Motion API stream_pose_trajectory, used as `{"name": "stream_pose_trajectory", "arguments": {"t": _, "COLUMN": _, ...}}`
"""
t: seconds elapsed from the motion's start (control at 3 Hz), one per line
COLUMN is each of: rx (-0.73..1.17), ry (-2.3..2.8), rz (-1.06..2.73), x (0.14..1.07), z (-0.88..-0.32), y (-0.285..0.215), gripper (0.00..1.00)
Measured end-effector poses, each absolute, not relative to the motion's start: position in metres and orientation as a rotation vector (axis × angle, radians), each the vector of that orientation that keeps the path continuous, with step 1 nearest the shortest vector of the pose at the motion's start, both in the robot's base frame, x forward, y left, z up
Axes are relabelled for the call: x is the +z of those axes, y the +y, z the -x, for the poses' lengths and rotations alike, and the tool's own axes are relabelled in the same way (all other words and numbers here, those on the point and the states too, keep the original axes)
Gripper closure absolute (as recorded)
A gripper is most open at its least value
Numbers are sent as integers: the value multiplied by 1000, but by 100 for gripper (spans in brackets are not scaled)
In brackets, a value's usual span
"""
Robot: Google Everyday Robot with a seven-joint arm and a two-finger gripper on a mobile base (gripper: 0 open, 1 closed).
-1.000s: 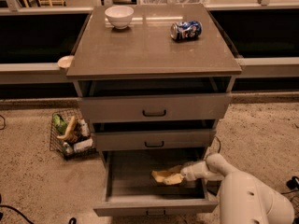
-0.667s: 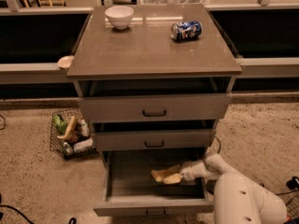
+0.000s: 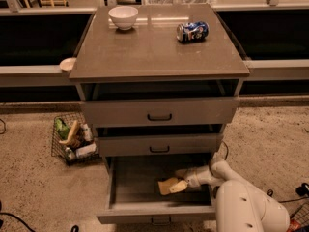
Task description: Place sponge into bottom drawer
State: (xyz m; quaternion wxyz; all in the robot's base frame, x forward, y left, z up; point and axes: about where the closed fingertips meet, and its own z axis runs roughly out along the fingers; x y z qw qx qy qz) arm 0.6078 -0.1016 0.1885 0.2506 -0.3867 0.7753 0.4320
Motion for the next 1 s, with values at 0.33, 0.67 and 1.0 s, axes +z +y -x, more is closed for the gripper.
{"name": "stream_pose_trajectory", "arguments": {"t": 0.33, "rx": 1184, "ry": 2110, "rz": 1051, "x": 187, "z": -606, "y": -106, "gripper": 0}}
{"name": "stream_pose_trajectory", "arguments": {"t": 0.67, "rx": 1176, "ry": 2094, "rz": 990, "x": 206, "z": -602, "y": -138, "gripper": 0}}
{"name": "stream_pose_trajectory", "arguments": {"t": 1.0, "rx": 1128, "ry": 2023, "rz": 964, "x": 245, "z": -594, "y": -168, "gripper": 0}}
